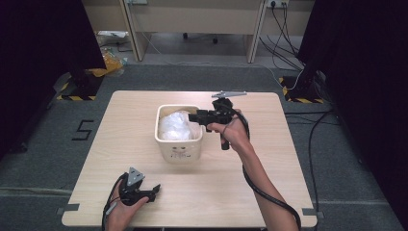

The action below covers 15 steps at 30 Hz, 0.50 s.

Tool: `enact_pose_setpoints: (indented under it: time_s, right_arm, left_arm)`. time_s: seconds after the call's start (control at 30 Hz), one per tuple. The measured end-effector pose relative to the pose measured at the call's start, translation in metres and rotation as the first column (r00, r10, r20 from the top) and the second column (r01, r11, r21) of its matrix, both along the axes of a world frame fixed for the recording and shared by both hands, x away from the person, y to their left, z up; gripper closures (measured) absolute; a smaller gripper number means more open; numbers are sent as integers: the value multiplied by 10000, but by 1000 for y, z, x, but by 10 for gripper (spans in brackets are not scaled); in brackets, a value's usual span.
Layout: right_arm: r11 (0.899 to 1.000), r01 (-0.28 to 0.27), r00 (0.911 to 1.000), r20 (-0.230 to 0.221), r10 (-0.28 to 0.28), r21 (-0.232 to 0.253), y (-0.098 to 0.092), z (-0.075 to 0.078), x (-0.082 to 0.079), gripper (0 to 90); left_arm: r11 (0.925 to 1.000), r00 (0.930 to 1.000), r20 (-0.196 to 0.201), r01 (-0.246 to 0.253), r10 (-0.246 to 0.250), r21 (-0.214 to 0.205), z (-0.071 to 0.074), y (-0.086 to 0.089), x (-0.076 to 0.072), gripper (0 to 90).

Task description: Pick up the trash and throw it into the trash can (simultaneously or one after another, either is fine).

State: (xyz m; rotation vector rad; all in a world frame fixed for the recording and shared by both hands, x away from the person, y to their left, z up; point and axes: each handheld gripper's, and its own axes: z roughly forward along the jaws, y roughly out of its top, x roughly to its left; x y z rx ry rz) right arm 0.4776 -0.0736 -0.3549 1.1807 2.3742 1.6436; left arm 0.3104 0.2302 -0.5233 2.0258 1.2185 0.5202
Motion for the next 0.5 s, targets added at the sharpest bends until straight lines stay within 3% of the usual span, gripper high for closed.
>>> enact_pose_setpoints:
  time_s: [0.5]
  right_arm:
    - [10000,30,9995,303,-33,79,-30,-5,-17,508]
  left_arm:
    - [10000,10000,-14,-8,8,-15,0,0,0,154]
